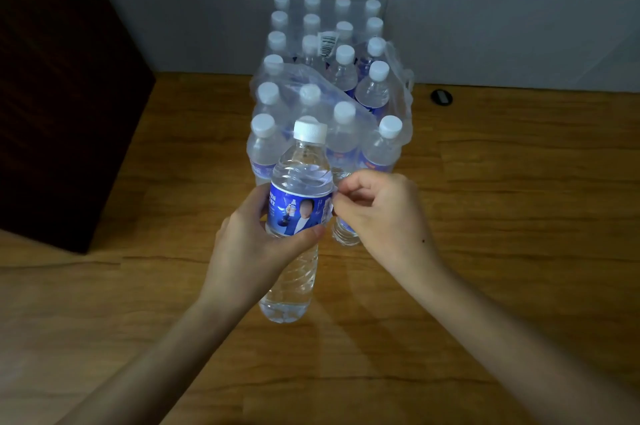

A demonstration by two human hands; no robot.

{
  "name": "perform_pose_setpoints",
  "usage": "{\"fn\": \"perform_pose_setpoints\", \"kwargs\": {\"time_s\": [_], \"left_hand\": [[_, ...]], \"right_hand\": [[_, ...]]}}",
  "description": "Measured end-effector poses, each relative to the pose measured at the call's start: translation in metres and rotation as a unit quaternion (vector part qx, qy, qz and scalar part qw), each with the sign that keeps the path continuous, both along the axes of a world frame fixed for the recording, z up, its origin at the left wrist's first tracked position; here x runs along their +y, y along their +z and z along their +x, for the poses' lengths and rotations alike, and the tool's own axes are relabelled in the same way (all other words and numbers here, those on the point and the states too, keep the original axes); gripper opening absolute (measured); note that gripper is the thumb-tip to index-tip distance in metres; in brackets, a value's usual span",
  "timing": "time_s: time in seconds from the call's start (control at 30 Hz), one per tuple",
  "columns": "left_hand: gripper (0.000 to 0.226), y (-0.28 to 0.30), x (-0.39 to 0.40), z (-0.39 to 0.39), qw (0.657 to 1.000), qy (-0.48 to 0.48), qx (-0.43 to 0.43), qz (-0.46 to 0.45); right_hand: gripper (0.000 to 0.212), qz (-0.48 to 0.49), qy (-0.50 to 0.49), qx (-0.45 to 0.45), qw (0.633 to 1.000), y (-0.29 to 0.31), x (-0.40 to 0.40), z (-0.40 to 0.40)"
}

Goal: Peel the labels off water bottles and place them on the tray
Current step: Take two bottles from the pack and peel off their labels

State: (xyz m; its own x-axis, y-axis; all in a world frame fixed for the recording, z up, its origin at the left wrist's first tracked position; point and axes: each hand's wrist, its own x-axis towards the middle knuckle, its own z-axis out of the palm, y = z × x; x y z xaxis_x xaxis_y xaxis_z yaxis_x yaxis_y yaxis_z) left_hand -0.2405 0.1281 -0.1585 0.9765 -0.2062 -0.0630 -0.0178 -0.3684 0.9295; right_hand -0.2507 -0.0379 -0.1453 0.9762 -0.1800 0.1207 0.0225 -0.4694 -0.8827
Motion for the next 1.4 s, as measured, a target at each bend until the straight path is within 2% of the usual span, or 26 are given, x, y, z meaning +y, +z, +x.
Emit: {"fn": "perform_pose_setpoints", "kwargs": {"time_s": [0.13,0.3,0.4,0.47,0.7,0.83,1.0,1.17,1.3,1.4], "left_hand": [[0.052,-0.002,0.000,0.003,0.999,-0.014,0.025,-0.044],[0.041,-0.005,0.000,0.008,0.988,-0.023,0.086,-0.127],[0.040,-0.006,0.000,0.010,0.986,-0.025,0.087,-0.140],[0.043,-0.004,-0.001,0.009,0.987,-0.029,0.076,-0.136],[0.046,-0.004,-0.004,0.007,0.991,-0.019,0.056,-0.117],[0.050,-0.004,-0.003,0.007,0.990,-0.017,0.064,-0.125],[0.044,-0.004,-0.001,0.009,0.982,-0.013,0.101,-0.160],[0.049,-0.001,-0.001,0.010,0.979,-0.011,0.109,-0.169],[0.040,-0.001,0.003,0.011,0.975,-0.008,0.128,-0.181],[0.039,0.002,0.004,0.011,0.975,-0.015,0.124,-0.183]], "right_hand": [[0.013,0.002,-0.009,-0.001,1.000,-0.004,-0.001,0.002],[0.018,0.148,-0.047,0.063,0.986,-0.006,-0.006,0.006],[0.014,0.180,-0.058,0.073,0.979,-0.006,-0.004,0.006],[0.003,0.174,-0.044,0.073,0.981,-0.005,-0.002,0.005],[0.008,0.042,-0.013,0.041,0.998,-0.010,0.006,0.000],[0.014,0.030,-0.018,0.042,0.998,-0.012,0.004,0.001],[0.009,0.122,-0.037,0.057,0.990,-0.013,-0.001,0.002],[0.008,0.142,-0.021,0.069,0.987,-0.010,0.000,0.001],[0.009,0.271,-0.070,0.139,0.950,-0.011,0.000,0.000],[0.015,0.281,-0.100,0.164,0.940,-0.010,0.000,-0.002]]}}
